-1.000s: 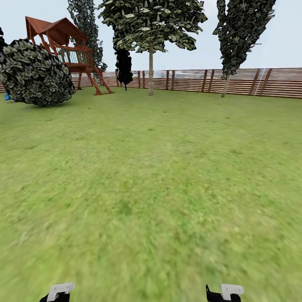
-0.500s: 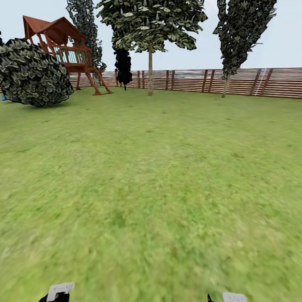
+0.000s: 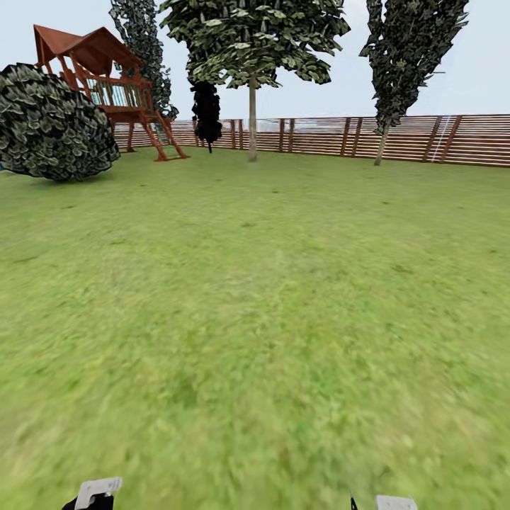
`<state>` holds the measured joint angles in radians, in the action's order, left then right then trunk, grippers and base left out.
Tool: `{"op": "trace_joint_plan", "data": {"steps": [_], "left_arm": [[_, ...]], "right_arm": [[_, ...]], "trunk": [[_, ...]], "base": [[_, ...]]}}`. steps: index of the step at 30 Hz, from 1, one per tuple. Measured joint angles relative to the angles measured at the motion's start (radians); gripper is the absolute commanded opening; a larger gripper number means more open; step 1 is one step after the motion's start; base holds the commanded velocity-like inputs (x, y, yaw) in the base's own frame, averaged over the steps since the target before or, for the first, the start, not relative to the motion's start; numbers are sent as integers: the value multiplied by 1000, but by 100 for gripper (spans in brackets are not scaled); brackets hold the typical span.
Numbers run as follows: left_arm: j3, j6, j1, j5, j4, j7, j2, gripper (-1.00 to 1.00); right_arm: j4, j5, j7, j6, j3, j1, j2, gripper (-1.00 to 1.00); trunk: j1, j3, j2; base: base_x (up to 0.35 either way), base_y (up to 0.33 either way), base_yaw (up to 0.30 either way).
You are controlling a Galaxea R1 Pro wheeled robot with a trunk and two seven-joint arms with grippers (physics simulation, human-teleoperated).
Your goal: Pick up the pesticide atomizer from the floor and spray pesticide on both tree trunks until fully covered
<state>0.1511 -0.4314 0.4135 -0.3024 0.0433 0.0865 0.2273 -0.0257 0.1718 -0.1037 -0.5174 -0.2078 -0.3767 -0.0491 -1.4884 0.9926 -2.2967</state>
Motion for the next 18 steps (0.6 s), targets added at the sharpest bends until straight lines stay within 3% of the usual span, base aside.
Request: {"op": "trace_joint_plan", "data": {"steps": [18], "left_arm": [[2, -2, 0, 1, -1, 0, -6, -100]], "right_arm": [[0, 0, 0, 0, 0, 0, 0, 100]], "trunk": [[0, 0, 0]], "base": [[340, -1, 0]]}}
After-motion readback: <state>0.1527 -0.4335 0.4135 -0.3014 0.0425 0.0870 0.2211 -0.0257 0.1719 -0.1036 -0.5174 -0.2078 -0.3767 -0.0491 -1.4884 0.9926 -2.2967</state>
